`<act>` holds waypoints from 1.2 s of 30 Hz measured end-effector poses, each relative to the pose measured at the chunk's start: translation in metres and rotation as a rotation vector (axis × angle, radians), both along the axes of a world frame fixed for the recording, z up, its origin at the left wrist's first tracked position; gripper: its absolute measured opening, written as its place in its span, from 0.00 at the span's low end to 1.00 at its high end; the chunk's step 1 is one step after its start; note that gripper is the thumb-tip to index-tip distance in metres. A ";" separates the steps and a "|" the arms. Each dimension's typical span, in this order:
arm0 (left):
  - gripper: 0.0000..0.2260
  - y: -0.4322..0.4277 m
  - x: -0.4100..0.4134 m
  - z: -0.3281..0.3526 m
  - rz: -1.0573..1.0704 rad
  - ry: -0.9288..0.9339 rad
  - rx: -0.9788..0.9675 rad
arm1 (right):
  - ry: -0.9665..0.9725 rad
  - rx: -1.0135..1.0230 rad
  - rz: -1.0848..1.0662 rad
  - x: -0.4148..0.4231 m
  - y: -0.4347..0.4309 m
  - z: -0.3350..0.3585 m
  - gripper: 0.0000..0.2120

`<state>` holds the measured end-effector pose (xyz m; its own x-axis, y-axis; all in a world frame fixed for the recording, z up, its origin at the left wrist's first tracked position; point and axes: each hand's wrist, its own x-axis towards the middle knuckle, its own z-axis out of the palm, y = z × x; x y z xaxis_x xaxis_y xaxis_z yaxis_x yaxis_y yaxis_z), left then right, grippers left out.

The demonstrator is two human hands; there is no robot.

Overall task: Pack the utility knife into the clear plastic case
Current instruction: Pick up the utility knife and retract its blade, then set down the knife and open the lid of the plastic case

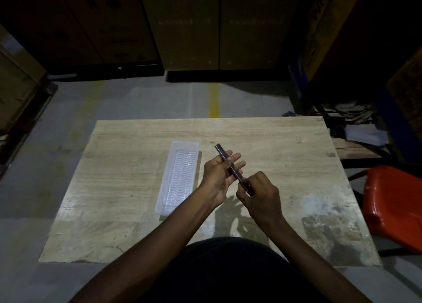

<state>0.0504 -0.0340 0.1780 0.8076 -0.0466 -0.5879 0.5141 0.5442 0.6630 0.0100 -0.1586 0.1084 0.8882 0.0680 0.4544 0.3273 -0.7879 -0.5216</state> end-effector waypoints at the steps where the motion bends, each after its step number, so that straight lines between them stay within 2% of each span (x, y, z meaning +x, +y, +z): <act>1: 0.14 0.001 0.001 -0.002 0.007 0.015 0.015 | 0.063 0.081 -0.013 0.001 0.001 0.002 0.05; 3: 0.15 0.003 0.002 -0.007 0.016 0.043 0.041 | 0.218 0.188 -0.054 0.002 0.001 0.005 0.03; 5: 0.14 0.004 0.003 -0.012 0.004 0.056 0.070 | 0.454 0.333 -0.106 0.005 0.001 0.006 0.03; 7: 0.13 0.006 0.002 -0.016 -0.026 0.055 0.101 | 0.772 0.665 -0.116 0.010 -0.001 0.008 0.06; 9: 0.14 0.008 0.002 -0.020 -0.055 0.052 0.121 | 1.007 0.938 -0.099 0.013 -0.005 0.010 0.06; 11: 0.16 0.011 0.002 -0.024 -0.067 0.055 0.124 | 1.125 1.032 -0.076 0.014 -0.008 0.008 0.05; 15: 0.17 0.014 0.002 -0.034 -0.072 0.073 0.110 | 1.209 1.098 -0.038 0.013 -0.009 -0.004 0.03; 18: 0.16 0.017 0.003 -0.043 -0.064 0.086 0.153 | 1.226 1.098 -0.041 0.014 -0.006 -0.016 0.02; 21: 0.16 0.025 0.005 -0.056 -0.103 0.068 0.321 | 1.204 0.996 -0.122 0.018 -0.005 -0.030 0.03; 25: 0.21 0.050 0.004 -0.082 -0.229 -0.050 0.773 | 1.072 0.599 -0.303 0.025 -0.010 -0.067 0.05; 27: 0.23 0.064 0.001 -0.092 -0.349 -0.081 1.028 | 1.055 0.480 -0.363 0.027 -0.012 -0.086 0.02; 29: 0.26 0.078 -0.002 -0.102 -0.459 -0.106 1.192 | 1.037 0.363 -0.416 0.027 -0.014 -0.100 0.03; 33: 0.28 0.107 -0.011 -0.123 -0.644 -0.133 1.345 | 1.031 0.181 -0.477 0.026 -0.019 -0.112 0.04; 36: 0.28 0.122 -0.017 -0.138 -0.752 -0.104 1.416 | 1.034 0.163 -0.501 0.027 -0.019 -0.121 0.03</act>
